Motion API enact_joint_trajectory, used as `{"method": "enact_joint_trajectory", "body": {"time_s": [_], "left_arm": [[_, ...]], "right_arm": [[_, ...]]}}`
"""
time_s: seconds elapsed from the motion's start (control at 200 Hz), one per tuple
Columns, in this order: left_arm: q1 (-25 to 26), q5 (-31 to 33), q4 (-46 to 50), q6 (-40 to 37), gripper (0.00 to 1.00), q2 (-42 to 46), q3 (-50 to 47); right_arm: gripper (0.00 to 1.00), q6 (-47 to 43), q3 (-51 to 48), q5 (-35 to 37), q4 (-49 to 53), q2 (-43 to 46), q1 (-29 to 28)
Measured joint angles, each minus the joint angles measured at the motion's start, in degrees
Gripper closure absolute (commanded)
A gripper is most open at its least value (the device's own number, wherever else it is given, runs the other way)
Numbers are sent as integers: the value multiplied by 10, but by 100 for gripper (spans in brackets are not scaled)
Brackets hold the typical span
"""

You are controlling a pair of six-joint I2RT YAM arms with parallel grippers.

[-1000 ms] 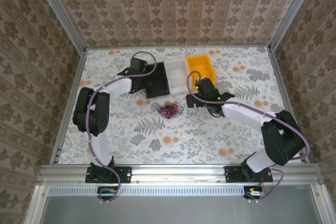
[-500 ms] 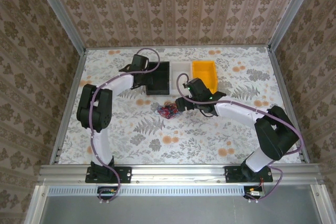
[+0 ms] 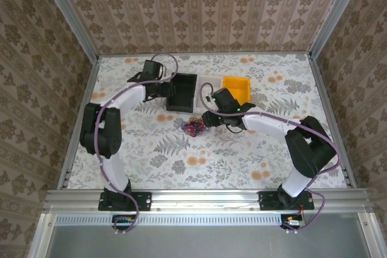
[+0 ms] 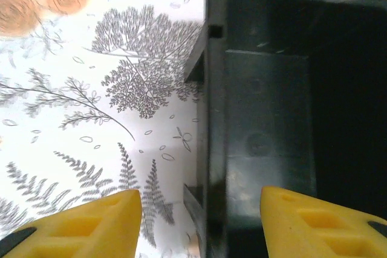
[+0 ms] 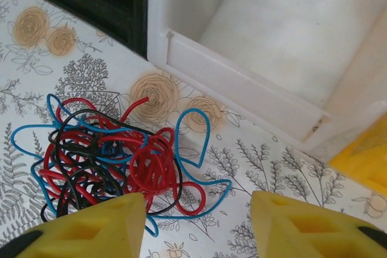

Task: Untangle the cables

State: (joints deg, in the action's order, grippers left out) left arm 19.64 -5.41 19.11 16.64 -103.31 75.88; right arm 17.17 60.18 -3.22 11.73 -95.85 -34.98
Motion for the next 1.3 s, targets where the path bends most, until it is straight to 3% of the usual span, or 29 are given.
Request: {"method": "enact_joint_trajectory", "body": {"time_s": [0.19,0.49,0.625,0.86,1.05,1.3], "left_arm": [[31,-64,-24,-34,50,112,-66],[137,-164,-13,-75,49,109,-160],[156,-166,-15,-83,48,104,-161],[163,-155,-9,-105,48,62,-132],[174,-134,2,-123,51,33,-115],[182,-106,11,-139,54,9,-106]], "right_arm": [[60,17,16,-38,-14,-40,24],[61,30,34,-68,-25,-90,33],[69,33,57,-82,-26,-118,33],[98,39,66,-106,-28,-133,35],[100,41,55,-108,-34,-123,43],[100,76,7,-121,-51,-28,83]]}}
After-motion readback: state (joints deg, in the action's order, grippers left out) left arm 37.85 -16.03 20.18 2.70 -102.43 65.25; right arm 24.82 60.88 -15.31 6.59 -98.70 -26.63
